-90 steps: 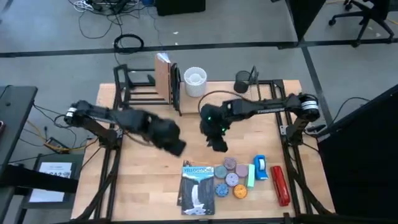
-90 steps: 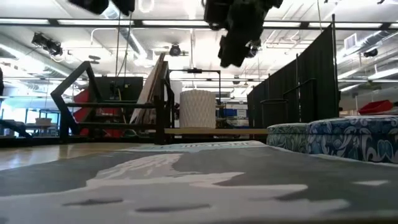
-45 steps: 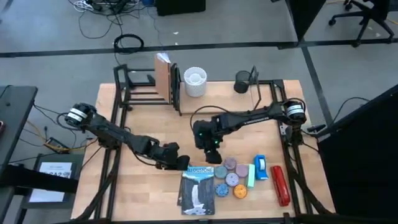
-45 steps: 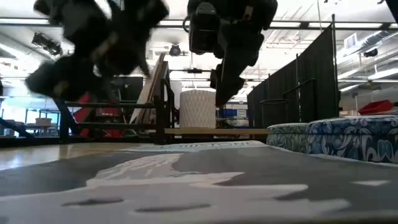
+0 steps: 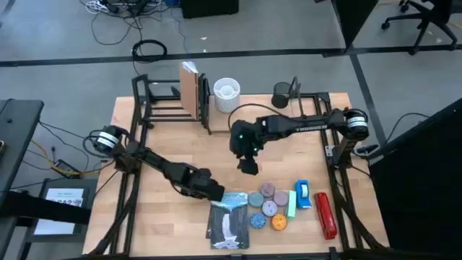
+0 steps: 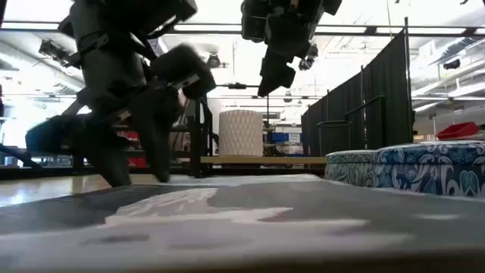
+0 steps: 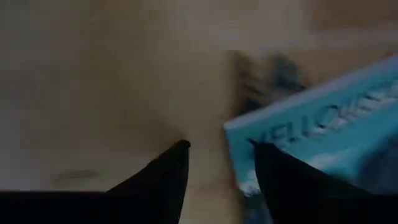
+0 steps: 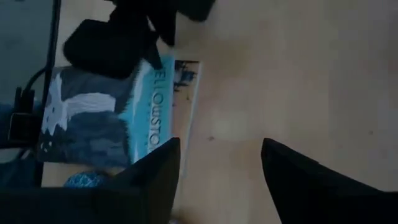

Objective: Stock shelves
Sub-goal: Put the blue book on the bookshelf

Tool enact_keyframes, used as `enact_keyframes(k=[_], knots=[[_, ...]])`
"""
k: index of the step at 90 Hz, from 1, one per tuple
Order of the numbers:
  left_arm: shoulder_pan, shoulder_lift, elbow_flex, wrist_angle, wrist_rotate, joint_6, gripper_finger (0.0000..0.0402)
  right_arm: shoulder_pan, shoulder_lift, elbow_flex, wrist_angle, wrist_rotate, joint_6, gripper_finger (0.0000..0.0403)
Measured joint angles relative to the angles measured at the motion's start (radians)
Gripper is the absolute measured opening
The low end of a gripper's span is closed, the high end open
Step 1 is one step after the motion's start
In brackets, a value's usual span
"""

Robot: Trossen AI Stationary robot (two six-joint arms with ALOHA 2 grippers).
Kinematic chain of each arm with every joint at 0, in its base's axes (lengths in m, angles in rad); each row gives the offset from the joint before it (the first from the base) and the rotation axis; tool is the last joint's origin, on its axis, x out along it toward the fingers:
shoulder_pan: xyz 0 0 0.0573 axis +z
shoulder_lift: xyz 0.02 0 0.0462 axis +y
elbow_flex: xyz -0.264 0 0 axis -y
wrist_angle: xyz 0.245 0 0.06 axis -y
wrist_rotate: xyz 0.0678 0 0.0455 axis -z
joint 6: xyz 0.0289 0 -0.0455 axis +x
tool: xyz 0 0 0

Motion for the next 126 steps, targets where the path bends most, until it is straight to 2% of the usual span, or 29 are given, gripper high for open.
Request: enact_keyframes(k=[16, 29, 42, 55, 67, 85, 105, 117, 126], knots=[[0.066, -0.071, 0.037, -0.297, -0.111, 0.047, 0.0121, -0.009, 0.000, 0.000, -0.003, -0.011, 0.000, 0.0190], [0.072, -0.141, 0.067, -0.392, -0.118, 0.083, 0.0113, 0.000, 0.000, 0.000, -0.006, -0.021, 0.012, 0.0189], [0.036, -0.181, 0.069, -0.386, -0.020, 0.092, 0.0121, 0.019, 0.010, -0.002, 0.001, -0.043, 0.020, 0.0186], [-0.004, -0.183, 0.058, -0.438, 0.082, 0.032, 0.0158, 0.034, 0.009, -0.029, 0.081, -0.045, 0.046, 0.0185], [-0.020, -0.194, 0.012, -0.426, 0.182, -0.008, 0.0205, 0.034, 0.009, -0.063, 0.138, -0.086, 0.112, 0.0185], [-0.020, -0.223, -0.065, -0.308, 0.193, -0.010, 0.0245, 0.022, 0.010, -0.143, 0.274, -0.117, 0.208, 0.0194], [-0.021, -0.239, -0.158, -0.270, 0.219, -0.028, 0.0262, 0.001, 0.010, -0.172, 0.315, -0.128, 0.248, 0.0201], [-0.021, -0.272, -0.185, -0.253, 0.139, -0.067, 0.0263, -0.007, 0.010, -0.172, 0.323, -0.142, 0.249, 0.0199], [-0.017, -0.278, -0.243, -0.173, 0.129, -0.084, 0.0263, -0.013, 0.010, -0.185, 0.361, -0.150, 0.262, 0.0196]])
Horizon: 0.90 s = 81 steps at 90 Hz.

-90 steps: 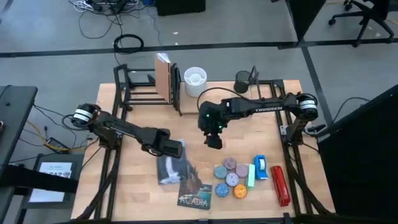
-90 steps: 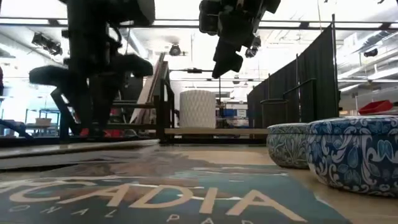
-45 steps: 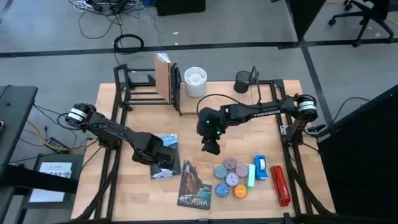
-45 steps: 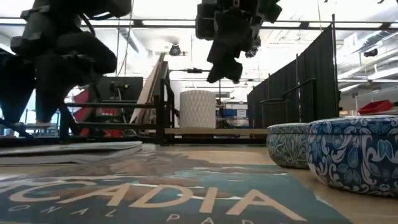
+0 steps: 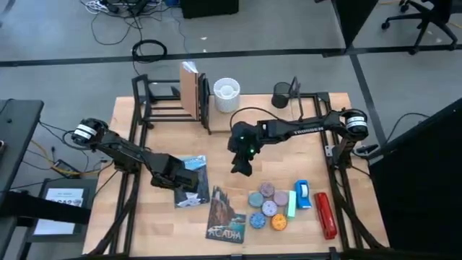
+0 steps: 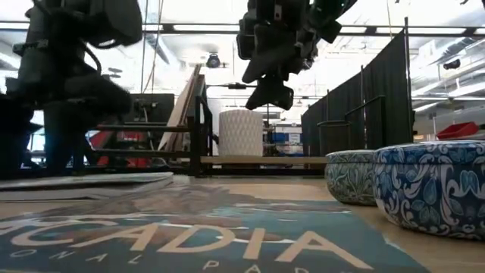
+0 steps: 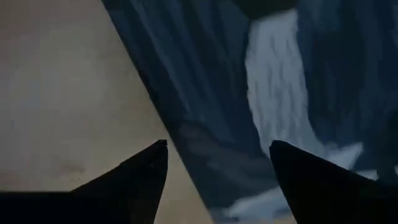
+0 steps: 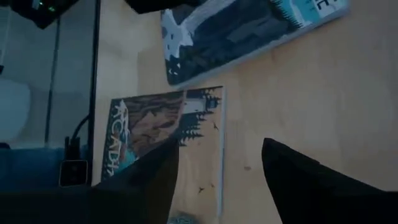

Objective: Stock shelves
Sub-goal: Put the blue book on the bookshelf

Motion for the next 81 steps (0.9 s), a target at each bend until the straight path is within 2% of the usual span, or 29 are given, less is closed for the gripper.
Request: enact_keyframes(k=[10, 18, 45, 64, 81], knots=[[0.001, -0.009, -0.073, 0.129, 0.011, -0.065, 0.0262, -0.012, 0.000, -0.029, 0.041, -0.026, 0.032, 0.0194], [0.000, -0.009, -0.084, 0.177, -0.017, -0.109, 0.0262, -0.023, 0.000, -0.058, 0.060, -0.027, 0.038, 0.0195], [0.000, 0.003, -0.089, 0.419, -0.278, -0.112, 0.0258, -0.086, 0.000, -0.222, 0.218, -0.036, 0.149, 0.0192], [0.016, 0.006, -0.089, 0.419, -0.324, -0.143, 0.0243, -0.123, 0.000, -0.320, 0.263, -0.020, 0.211, 0.0176], [0.032, 0.007, -0.092, 0.442, -0.360, -0.143, 0.0236, -0.132, 0.022, -0.337, 0.285, -0.027, 0.220, 0.0165]])
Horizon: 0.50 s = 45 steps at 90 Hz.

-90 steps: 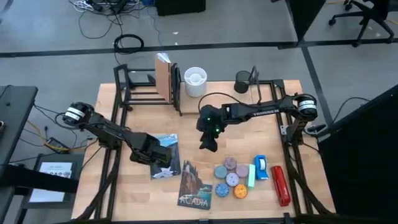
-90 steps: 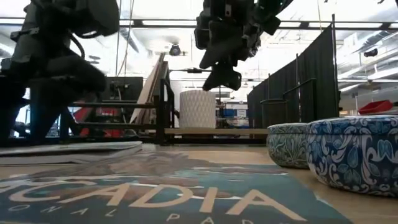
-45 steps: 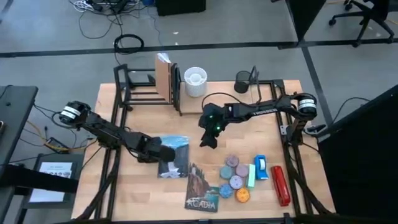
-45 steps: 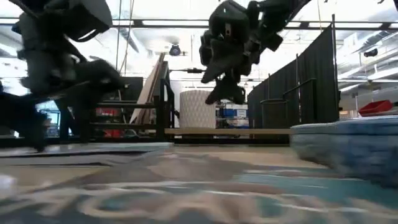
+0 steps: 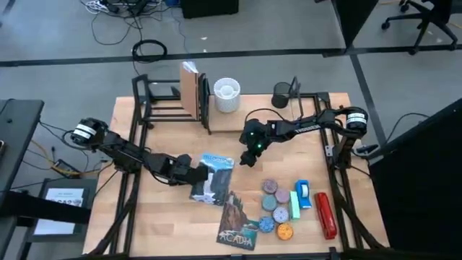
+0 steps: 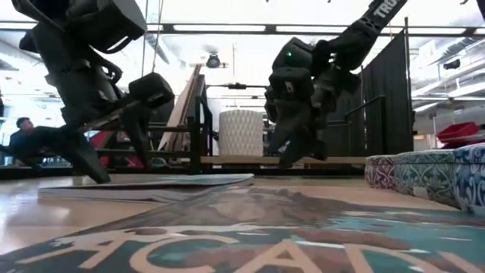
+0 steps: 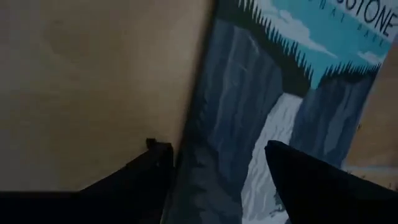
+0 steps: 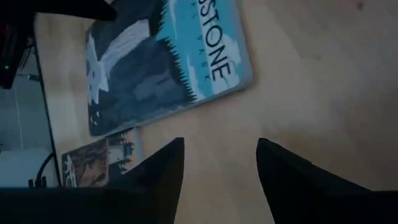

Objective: Stock shelves
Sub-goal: Put the blue book on the bookshelf

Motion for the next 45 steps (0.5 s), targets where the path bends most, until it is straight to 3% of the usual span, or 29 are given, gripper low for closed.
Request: enact_keyframes(k=[27, 45], knots=[[0.026, 0.056, -0.002, 0.147, -0.034, 0.004, 0.0233, -0.012, 0.176, 0.013, 0.222, -0.115, 0.249, 0.0166], [0.028, 0.128, 0.002, 0.351, -0.033, 0.055, 0.0233, -0.018, 0.175, 0.023, 0.269, -0.102, 0.219, 0.0169]])
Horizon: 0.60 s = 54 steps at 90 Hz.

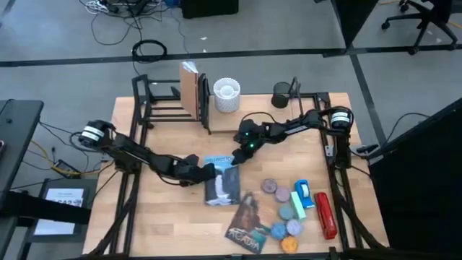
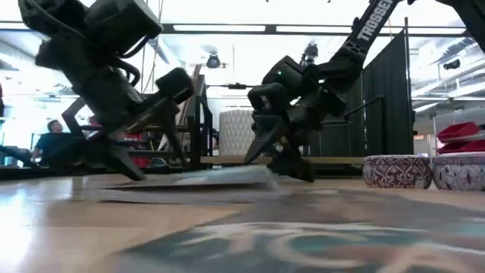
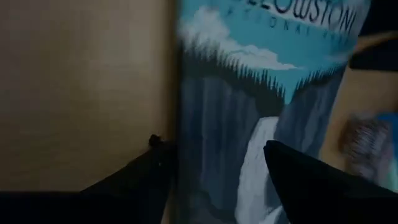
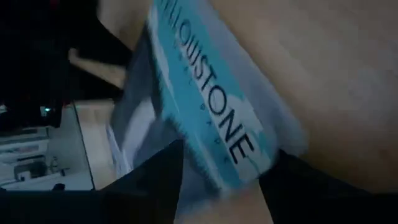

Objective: Stock shelves
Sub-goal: Put the blue book on the bookshelf

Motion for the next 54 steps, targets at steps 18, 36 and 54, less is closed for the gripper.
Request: enact_keyframes(k=[18, 36, 54], knots=[[0.001, 0.036, 0.000, 0.092, -0.036, 0.028, 0.0233, -0.010, 0.001, -0.001, 0.023, 0.001, 0.013, 0.0157], [0.002, 0.036, 0.000, 0.098, -0.118, 0.036, 0.0207, -0.025, 0.002, -0.001, 0.055, 0.000, 0.001, 0.0140], [0.002, 0.036, 0.000, 0.126, -0.177, 0.038, 0.0118, -0.045, 0.010, -0.006, 0.204, 0.001, 0.019, 0.0106]])
